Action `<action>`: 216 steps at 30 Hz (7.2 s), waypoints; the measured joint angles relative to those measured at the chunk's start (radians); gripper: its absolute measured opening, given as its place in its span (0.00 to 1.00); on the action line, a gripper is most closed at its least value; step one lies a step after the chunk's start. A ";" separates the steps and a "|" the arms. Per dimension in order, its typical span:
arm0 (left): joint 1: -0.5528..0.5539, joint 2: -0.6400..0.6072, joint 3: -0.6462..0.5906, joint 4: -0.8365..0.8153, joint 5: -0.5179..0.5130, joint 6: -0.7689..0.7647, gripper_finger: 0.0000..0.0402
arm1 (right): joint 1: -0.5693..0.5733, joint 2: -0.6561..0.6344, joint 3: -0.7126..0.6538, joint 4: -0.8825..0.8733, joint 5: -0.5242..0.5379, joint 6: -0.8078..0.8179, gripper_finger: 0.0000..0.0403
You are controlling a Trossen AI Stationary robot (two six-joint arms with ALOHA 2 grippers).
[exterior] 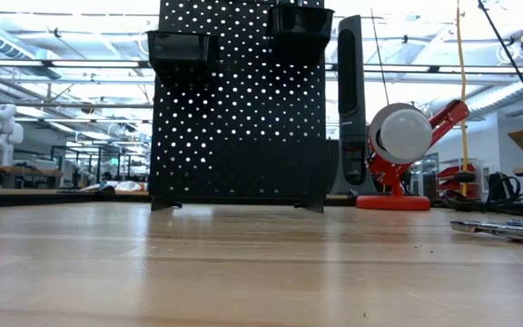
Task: Hang tools onto peg board
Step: Hang the wrench on the pegboard, then hang the pliers on the pegboard
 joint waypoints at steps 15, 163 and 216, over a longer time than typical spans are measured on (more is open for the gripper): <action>-0.158 0.138 0.000 -0.045 0.018 -0.002 0.05 | 0.011 -0.199 0.001 -0.383 -0.076 0.694 0.45; -0.293 -0.121 0.000 0.386 -0.266 -0.127 0.48 | -0.259 -0.187 -0.292 0.242 0.028 0.686 0.01; -0.293 -0.215 0.000 0.387 -0.233 -0.081 0.48 | -0.199 -0.200 -0.340 0.410 0.049 0.580 0.26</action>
